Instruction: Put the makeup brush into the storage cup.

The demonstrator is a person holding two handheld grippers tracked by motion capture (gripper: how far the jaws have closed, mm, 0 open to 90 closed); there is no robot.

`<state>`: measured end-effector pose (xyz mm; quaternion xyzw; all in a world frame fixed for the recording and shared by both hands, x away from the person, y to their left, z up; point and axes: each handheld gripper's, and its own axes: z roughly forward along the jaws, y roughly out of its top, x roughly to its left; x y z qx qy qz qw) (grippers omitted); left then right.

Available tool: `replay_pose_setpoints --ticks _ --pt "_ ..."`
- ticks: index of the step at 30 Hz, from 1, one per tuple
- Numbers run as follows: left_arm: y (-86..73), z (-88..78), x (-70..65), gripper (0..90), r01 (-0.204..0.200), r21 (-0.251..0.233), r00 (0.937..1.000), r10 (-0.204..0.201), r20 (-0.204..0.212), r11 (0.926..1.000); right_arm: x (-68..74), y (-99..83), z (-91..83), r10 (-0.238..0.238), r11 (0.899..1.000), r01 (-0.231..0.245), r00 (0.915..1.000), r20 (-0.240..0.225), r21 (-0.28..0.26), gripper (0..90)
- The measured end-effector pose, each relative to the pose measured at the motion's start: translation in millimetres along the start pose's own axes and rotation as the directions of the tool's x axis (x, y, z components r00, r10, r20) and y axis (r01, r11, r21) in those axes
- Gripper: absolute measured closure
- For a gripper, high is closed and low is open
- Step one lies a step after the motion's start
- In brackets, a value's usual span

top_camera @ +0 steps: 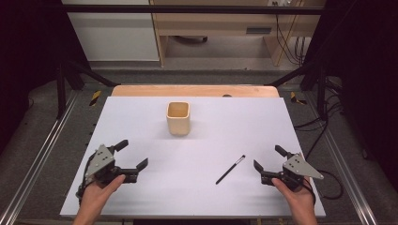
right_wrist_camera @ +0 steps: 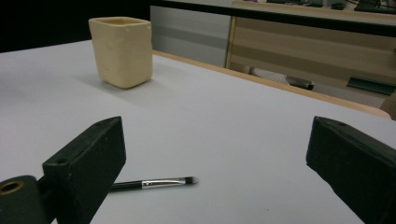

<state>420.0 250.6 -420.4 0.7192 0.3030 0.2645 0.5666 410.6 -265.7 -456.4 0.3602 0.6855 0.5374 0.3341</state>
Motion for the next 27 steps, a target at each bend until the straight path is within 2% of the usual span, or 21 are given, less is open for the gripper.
replay_pose_setpoints --ticks 2,3,5,6,7,8,10,13,16,19,21,22,23,27 --pt "6.0 11.1 -10.3 0.9 -0.027 0.021 0.9995 0.027 0.016 0.9994 2.1 0.5 0.9 -0.008 1.000 0.008 1.0000 -0.004 0.001 5.7" --pt "12.2 21.7 -19.8 0.8 -0.045 0.029 0.9985 0.044 0.033 0.9986 3.1 1.2 -0.1 -0.012 1.000 0.012 0.9999 -0.005 -0.003 6.5" --pt "18.0 31.8 -27.9 0.8 -0.064 0.044 0.9972 0.062 0.043 0.9970 3.3 1.1 -1.7 -0.015 1.000 0.015 0.9999 0.001 0.002 6.8" --pt "18.0 31.8 -27.9 0.8 -0.064 0.044 0.9972 0.062 0.043 0.9970 2.8 1.1 -2.5 -0.016 1.000 0.016 0.9998 0.007 0.001 6.8" --pt "23.0 41.8 -35.6 0.8 -0.084 0.058 0.9956 0.082 0.046 0.9947 2.3 1.4 -3.4 -0.014 1.000 0.014 0.9998 0.017 0.007 6.7" --pt "23.0 41.8 -35.6 0.8 -0.084 0.058 0.9956 0.082 0.046 0.9947 2.3 1.4 -3.4 -0.014 1.000 0.014 0.9998 0.017 0.007 6.7" --pt "29.6 56.1 -46.8 0.9 -0.094 0.067 0.9938 0.089 0.066 0.9934 0.5 2.3 -5.2 0.007 1.000 -0.007 0.9996 0.029 0.005 6.9" --pt "35.8 70.6 -57.0 1.3 -0.132 0.093 0.9879 0.123 0.094 0.9869 0.5 2.6 -5.9 0.017 1.000 -0.017 0.9993 0.033 0.001 6.9" --pt "39.5 79.9 -63.5 1.6 -0.143 0.107 0.9848 0.131 0.115 0.9840 0.6 2.9 -6.5 0.020 1.000 -0.020 0.9994 0.029 0.002 6.9" --pt "45.4 96.5 -76.7 4.2 -0.184 0.134 0.9757 0.165 0.144 0.9736 0.9 3.8 -8.9 0.027 1.000 -0.027 0.9990 0.037 0.001 7.3" --pt "47.5 103.7 -83.3 4.7 -0.195 0.145 0.9714 0.171 0.165 0.9700 0.3 4.1 -9.8 0.036 0.999 -0.036 0.9983 0.045 -0.003 7.3" --pt "47.5 103.7 -83.3 5.0 -0.195 0.145 0.9714 0.171 0.165 0.9700 0.3 4.1 -9.8 0.036 0.999 -0.036 0.9983 0.045 -0.003 7.3" --pt "49.2 110.2 -89.5 5.4 -0.204 0.151 0.9676 0.176 0.181 0.9671 -0.7 4.2 -10.0 0.036 0.999 -0.035 0.9983 0.047 -0.010 7.3" --pt "52.1 121.0 -98.0 6.9 -0.208 0.169 0.9657 0.175 0.192 0.9634 -1.0 4.4 -10.2 0.036 0.999 -0.036 0.9983 0.047 -0.011 7.5"
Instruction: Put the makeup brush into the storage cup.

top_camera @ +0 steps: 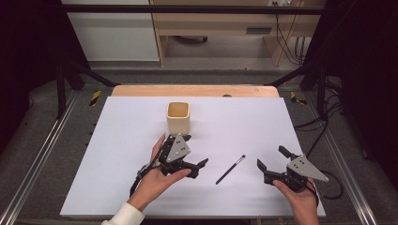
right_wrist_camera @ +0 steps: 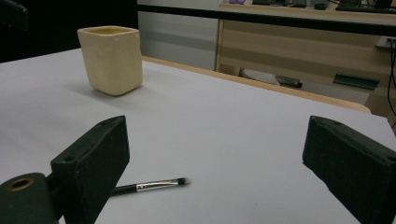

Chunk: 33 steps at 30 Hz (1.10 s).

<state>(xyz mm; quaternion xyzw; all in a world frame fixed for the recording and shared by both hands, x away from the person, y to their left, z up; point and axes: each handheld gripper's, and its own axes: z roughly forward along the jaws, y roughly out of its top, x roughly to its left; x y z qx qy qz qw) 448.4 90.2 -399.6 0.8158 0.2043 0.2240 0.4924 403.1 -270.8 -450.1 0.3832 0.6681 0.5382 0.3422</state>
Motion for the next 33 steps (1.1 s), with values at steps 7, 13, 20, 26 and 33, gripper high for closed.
replay_pose_setpoints --ticks 7,13,20,26,33 --pt "6.0 12.7 -3.7 7.8 0.016 0.028 0.9996 -0.017 0.023 0.9995 -2.4 0.5 -1.0 0.011 1.000 -0.011 0.9999 0.012 -0.009 7.0" --pt "10.2 23.7 -6.9 6.9 0.017 0.055 0.9993 -0.019 0.032 0.9983 -2.6 0.7 -1.2 0.011 1.000 -0.010 0.9998 0.017 -0.013 6.6" --pt "16.1 36.6 -11.5 7.8 0.001 0.082 0.9995 -0.004 0.032 0.9966 -3.4 2.0 -1.6 0.018 0.999 -0.017 0.9997 0.015 -0.030 6.2" --pt "20.1 50.9 -19.2 7.6 0.003 0.128 0.9985 -0.010 0.054 0.9918 -3.2 2.7 -1.5 0.008 0.999 -0.008 0.9999 0.014 -0.033 5.7" --pt "23.7 63.1 -26.9 7.5 -0.010 0.194 0.9947 -0.010 0.102 0.9809 -4.2 3.2 -2.2 0.007 0.999 -0.007 0.9999 0.015 -0.035 6.0"
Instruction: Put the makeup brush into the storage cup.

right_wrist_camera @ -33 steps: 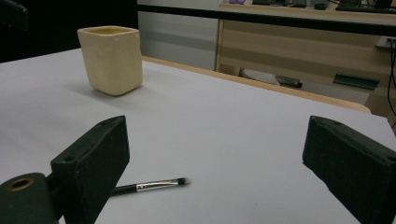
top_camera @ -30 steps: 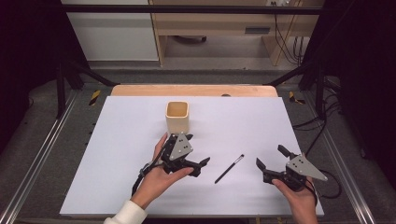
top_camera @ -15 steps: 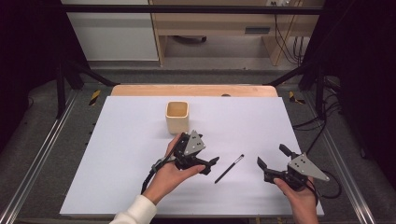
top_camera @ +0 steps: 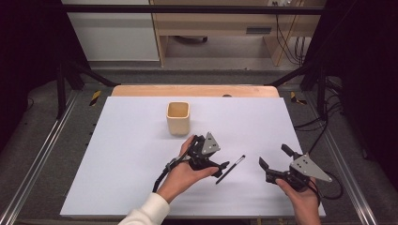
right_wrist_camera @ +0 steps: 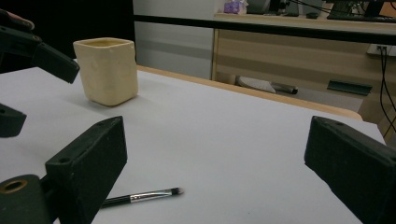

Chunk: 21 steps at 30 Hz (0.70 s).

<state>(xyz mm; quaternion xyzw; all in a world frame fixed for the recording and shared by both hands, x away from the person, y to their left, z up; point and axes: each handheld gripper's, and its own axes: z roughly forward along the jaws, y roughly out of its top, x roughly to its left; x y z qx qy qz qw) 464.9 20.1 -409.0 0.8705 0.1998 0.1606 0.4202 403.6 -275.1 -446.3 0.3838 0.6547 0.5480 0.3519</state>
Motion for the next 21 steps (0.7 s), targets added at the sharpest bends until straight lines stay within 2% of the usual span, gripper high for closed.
replay_pose_setpoints --ticks 6,16,21 --pt "4.8 9.4 -6.6 7.4 -0.035 0.054 0.9993 0.034 0.016 0.9979 -1.5 -0.3 -0.7 0.007 1.000 -0.007 0.9999 0.009 0.001 4.9" --pt "6.6 17.2 -10.9 7.2 -0.028 0.097 0.9993 0.025 0.027 0.9949 -1.8 -0.3 -0.6 0.006 1.000 -0.006 0.9999 0.011 -0.002 4.8" --pt "7.3 23.6 -16.8 6.8 -0.039 0.131 0.9980 0.032 0.055 0.9906 -2.0 -0.2 -0.9 0.011 1.000 -0.011 0.9999 0.013 -0.003 4.7"
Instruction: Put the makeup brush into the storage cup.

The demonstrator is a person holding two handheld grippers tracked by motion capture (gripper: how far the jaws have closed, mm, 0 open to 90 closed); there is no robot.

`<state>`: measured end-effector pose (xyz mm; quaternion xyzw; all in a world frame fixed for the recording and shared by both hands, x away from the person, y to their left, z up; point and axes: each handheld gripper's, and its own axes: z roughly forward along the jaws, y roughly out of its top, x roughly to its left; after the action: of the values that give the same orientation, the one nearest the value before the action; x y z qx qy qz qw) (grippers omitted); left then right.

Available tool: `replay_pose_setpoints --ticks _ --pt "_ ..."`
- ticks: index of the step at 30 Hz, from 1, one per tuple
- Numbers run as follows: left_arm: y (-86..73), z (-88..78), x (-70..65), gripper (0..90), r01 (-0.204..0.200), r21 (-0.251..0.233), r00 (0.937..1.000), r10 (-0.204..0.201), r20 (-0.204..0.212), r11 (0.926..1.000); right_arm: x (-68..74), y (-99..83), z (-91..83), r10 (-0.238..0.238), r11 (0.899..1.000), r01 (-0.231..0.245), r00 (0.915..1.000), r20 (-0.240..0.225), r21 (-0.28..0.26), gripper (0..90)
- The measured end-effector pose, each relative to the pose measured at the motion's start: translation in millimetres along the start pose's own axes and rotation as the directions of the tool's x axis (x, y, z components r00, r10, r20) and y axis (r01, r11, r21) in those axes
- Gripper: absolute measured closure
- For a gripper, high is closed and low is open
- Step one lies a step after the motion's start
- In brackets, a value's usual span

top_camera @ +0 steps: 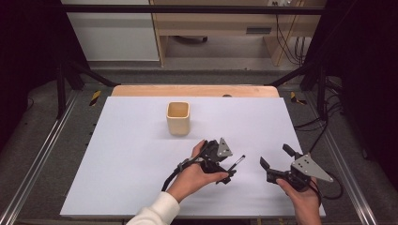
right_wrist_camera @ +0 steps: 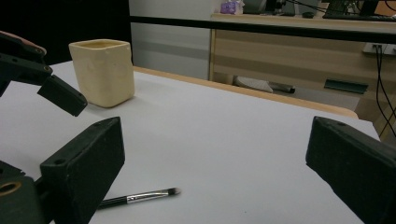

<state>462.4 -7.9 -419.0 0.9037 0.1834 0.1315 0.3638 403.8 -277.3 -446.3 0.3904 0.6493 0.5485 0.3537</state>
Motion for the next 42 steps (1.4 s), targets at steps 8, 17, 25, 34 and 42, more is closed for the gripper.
replay_pose_setpoints --ticks 8,17,25,34,42 --pt "1.2 10.7 -2.5 6.5 0.010 0.037 0.9999 -0.010 0.013 0.9993 -0.1 0.0 0.0 0.004 1.000 -0.004 1.0000 0.001 0.002 4.2" --pt "1.1 17.2 -2.0 5.4 0.027 0.051 0.9996 -0.026 -0.003 0.9984 -0.7 -0.2 0.4 0.005 1.000 -0.005 1.0000 0.002 0.001 4.1" --pt "1.6 18.9 1.3 5.3 0.046 0.058 0.9989 -0.046 -0.005 0.9973 -0.8 -0.1 0.4 0.004 1.000 -0.004 1.0000 0.004 0.001 3.5" --pt "5.7 20.6 3.8 7.5 0.058 0.059 0.9976 -0.056 -0.041 0.9966 -1.0 0.1 0.3 0.005 1.000 -0.005 0.9999 0.009 0.003 3.6" --pt "5.9 25.6 3.5 7.5 0.077 0.065 0.9968 -0.075 -0.027 0.9949 -1.7 0.5 -0.5 0.010 1.000 -0.010 0.9999 0.014 0.001 3.6"
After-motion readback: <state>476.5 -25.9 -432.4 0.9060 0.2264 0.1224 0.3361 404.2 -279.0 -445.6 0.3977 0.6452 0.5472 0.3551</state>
